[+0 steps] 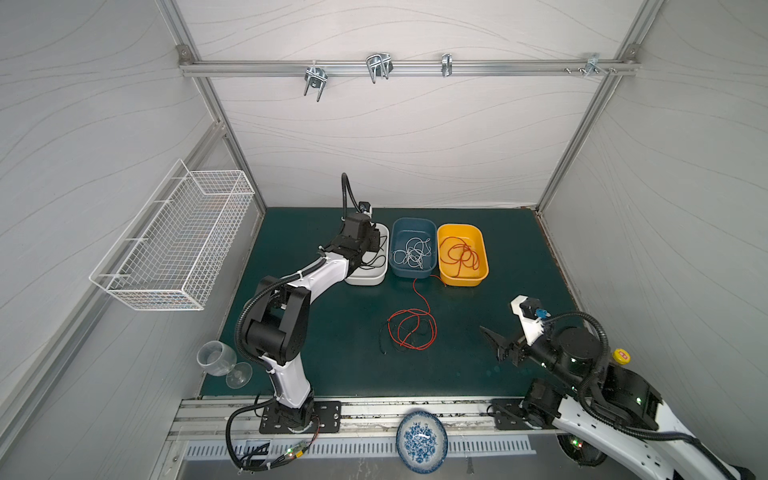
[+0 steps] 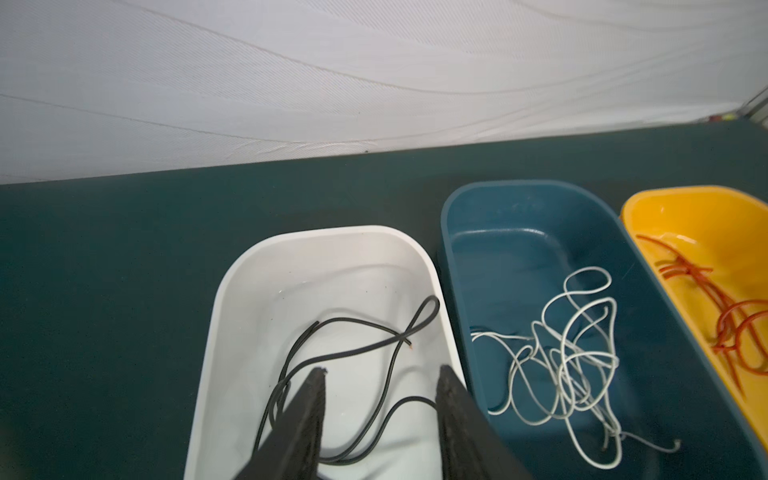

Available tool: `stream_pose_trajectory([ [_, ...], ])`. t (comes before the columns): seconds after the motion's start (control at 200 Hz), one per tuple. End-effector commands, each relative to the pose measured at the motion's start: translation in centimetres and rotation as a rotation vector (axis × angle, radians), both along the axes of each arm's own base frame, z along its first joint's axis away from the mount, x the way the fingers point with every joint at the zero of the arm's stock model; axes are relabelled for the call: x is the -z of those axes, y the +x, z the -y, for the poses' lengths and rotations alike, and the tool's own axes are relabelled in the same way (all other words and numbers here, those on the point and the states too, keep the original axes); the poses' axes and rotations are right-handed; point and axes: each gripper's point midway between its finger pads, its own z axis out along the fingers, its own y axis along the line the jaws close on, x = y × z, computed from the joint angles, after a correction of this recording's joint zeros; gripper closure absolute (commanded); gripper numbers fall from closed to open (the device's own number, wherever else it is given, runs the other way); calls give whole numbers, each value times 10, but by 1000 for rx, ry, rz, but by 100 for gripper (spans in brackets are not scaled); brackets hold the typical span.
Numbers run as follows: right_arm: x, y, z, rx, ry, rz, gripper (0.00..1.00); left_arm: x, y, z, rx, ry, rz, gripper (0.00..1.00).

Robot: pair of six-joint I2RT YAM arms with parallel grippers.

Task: Untangle the cables
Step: 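Draw the left gripper back while the right gripper moves over the wire pile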

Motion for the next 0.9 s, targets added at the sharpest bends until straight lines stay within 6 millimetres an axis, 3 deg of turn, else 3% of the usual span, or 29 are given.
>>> stream_pose_trajectory([
  [0.0, -2, 0, -1, -5, 5, 15, 1, -43, 1, -3, -28, -111, 60, 53],
  [0.335, -1, 2, 2, 23, 11, -13, 1, -85, -39, -8, -53, -276, 44, 39],
  [0.605, -1, 6, -6, 38, -12, -92, 1, -111, -95, -22, -90, -371, -7, 30],
  [0.73, 0, 11, -19, 65, -2, -214, 1, -110, -131, -31, -97, -385, -53, 29],
  [0.895, 22, 13, -57, 25, 4, -388, 1, -81, -179, -47, -101, -342, -112, 26],
])
